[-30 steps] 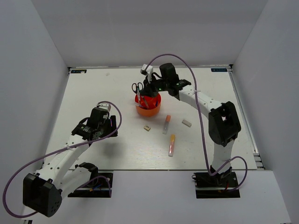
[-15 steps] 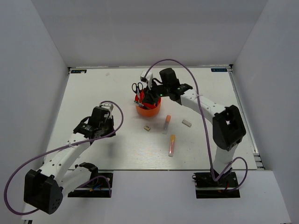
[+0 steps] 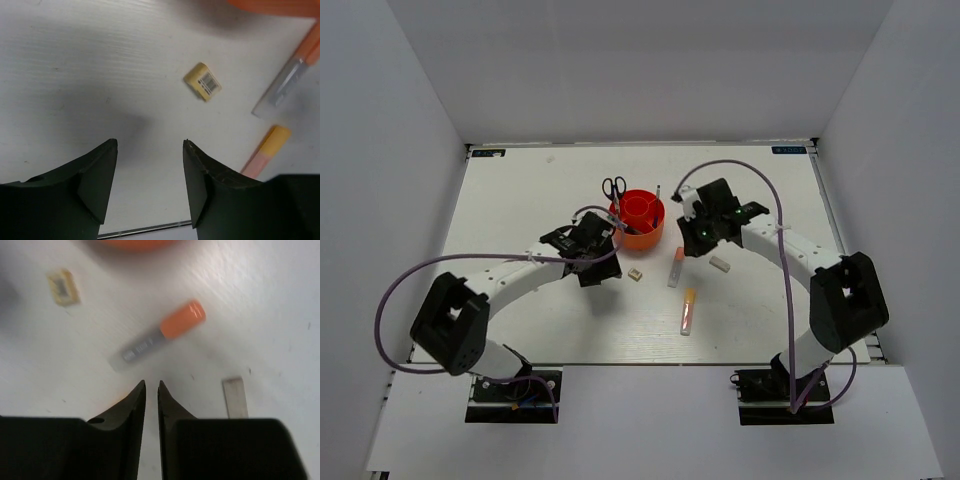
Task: Sort the stationery into containers
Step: Pick up the stationery from the center of the board.
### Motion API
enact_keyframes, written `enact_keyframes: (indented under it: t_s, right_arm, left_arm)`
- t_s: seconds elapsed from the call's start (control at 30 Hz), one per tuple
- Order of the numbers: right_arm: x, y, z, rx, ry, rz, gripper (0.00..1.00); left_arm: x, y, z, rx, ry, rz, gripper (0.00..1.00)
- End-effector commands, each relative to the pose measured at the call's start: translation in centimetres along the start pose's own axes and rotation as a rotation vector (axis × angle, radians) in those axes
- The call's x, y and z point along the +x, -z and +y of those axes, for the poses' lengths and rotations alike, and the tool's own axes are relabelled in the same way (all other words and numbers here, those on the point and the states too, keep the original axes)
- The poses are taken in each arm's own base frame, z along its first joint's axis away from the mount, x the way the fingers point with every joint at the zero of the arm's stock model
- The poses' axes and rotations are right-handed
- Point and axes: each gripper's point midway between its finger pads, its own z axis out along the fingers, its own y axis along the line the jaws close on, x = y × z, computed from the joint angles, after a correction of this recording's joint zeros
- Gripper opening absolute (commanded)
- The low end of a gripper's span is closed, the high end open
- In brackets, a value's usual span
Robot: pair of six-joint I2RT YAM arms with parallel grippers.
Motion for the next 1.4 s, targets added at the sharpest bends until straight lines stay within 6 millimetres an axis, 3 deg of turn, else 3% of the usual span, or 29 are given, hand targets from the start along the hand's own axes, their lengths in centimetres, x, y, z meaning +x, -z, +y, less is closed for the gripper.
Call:
enact_keyframes:
  t_s: [0.0,0.2,0.27,0.4,0.63,0.83,1.1,1.37]
  right_arm:
    - [3.6,2.0,-2.2,0.106,-0.121,0.076,0.17]
    - [6.0,2.6,-5.4,0.167,-0.213,0.111,0.25]
    - [6.4,2.8,-6.0,0.163,-0.245,0.106,0.31]
    - [6.8,2.9,-6.2,0.131,-0.281,0.101,0.36]
    - [6.6,3.4,-6.4,0.094,-0.318,0.073,0.36]
    - [6.2,3.9,-6.8,0.09,-0.341,0.044,0.36]
    - [5.8,4.8,-7.0,0.084,-0.374,0.01,0.36]
    - [5.8,5.4,-7.1,0.067,-0.4,-0.01,0.36]
  left_arm:
    - [-1.0,-1.3,-1.4,-0.037,0.288,-0.018,0.65]
    - [-2.6,-3.6,-3.8,-0.042,0.399,-0.06,0.65]
    - [-2.2,-4.7,-4.1,-0.06,0.404,-0.047,0.65]
    - [-3.0,-5.4,-5.7,-0.048,0.412,-0.058,0.65]
    - [-2.1,-7.6,-5.2,-0.12,0.431,-0.037,0.64]
    - [-1.0,-8.0,-5.1,-0.161,0.424,-0.005,0.63]
    - [0.8,-8.5,-4.9,-0.249,0.356,0.05,0.47]
    - [2.6,-7.4,-3.4,-0.308,0.302,0.087,0.2]
